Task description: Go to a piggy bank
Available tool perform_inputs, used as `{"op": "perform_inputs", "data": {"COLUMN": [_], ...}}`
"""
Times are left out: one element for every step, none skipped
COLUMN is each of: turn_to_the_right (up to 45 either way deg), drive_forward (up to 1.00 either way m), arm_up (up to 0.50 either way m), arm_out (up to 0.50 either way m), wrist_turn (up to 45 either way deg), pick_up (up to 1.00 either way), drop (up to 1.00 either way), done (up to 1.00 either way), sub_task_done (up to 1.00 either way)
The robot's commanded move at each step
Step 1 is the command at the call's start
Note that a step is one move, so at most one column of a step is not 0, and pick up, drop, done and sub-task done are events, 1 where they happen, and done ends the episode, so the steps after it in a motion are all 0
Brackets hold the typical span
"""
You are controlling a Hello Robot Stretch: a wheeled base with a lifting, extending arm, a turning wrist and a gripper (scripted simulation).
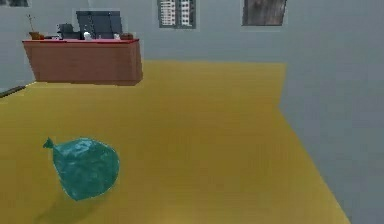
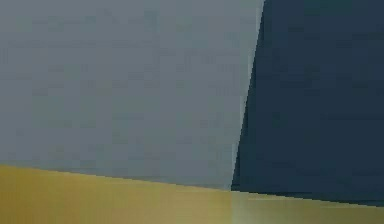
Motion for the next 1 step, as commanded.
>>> {"op": "perform_inputs", "data": {"turn_to_the_right": [3.0], "drive_forward": [0.00], "arm_up": [0.00], "arm_out": [0.00], "wrist_turn": [0.0], "pick_up": [0.00], "drop": [0.00], "done": [0.00], "sub_task_done": [0.00]}}
